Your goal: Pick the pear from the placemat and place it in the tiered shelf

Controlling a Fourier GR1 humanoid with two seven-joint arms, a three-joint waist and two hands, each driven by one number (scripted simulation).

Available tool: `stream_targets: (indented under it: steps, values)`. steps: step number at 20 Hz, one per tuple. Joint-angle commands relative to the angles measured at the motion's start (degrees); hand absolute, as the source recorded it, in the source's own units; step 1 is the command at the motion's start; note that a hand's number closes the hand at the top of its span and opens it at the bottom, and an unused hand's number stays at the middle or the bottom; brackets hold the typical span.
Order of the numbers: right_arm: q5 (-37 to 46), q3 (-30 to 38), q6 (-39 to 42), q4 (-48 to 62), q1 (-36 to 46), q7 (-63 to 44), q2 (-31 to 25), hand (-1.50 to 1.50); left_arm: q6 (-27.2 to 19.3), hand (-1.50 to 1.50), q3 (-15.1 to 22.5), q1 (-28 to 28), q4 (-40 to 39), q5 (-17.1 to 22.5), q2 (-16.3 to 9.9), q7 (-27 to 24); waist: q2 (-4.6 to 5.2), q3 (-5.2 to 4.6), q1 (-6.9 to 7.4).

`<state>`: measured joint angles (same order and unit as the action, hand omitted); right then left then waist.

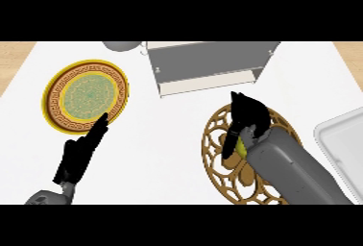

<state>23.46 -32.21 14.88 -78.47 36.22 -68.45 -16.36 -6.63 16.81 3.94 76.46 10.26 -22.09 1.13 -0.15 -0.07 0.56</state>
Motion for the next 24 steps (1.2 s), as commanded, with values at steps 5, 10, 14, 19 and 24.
stream_targets:
  steps: [5,10,14,19,24]
  values:
    - [5.3,-2.1,4.3,0.3,-1.2,-12.6,0.7,-1.50,0.6,0.00,-1.3,-1.7,-0.3,-0.3,-0.1,-1.6,-0.13,-0.01,-0.87]
    - [7.5,-1.9,4.4,3.5,-1.7,-11.5,3.1,-1.50,1.5,0.00,-1.4,-1.4,0.1,-0.8,0.1,-1.0,0.03,0.01,-0.61]
    - [7.5,0.3,7.0,5.4,-0.1,-10.8,3.9,-1.50,-0.1,0.00,-0.3,-2.1,0.5,-2.9,1.7,-1.4,0.03,0.01,-0.44]
    - [10.1,0.6,6.3,4.5,-4.0,-9.3,3.5,-1.50,1.8,0.00,-2.7,-2.2,1.1,-1.1,0.5,0.5,-0.02,0.03,-0.63]
    - [13.3,1.1,5.5,10.7,-3.9,-5.0,5.7,-1.50,2.7,0.00,-3.5,-2.0,4.1,-1.2,-0.4,2.7,0.09,0.06,-0.07]
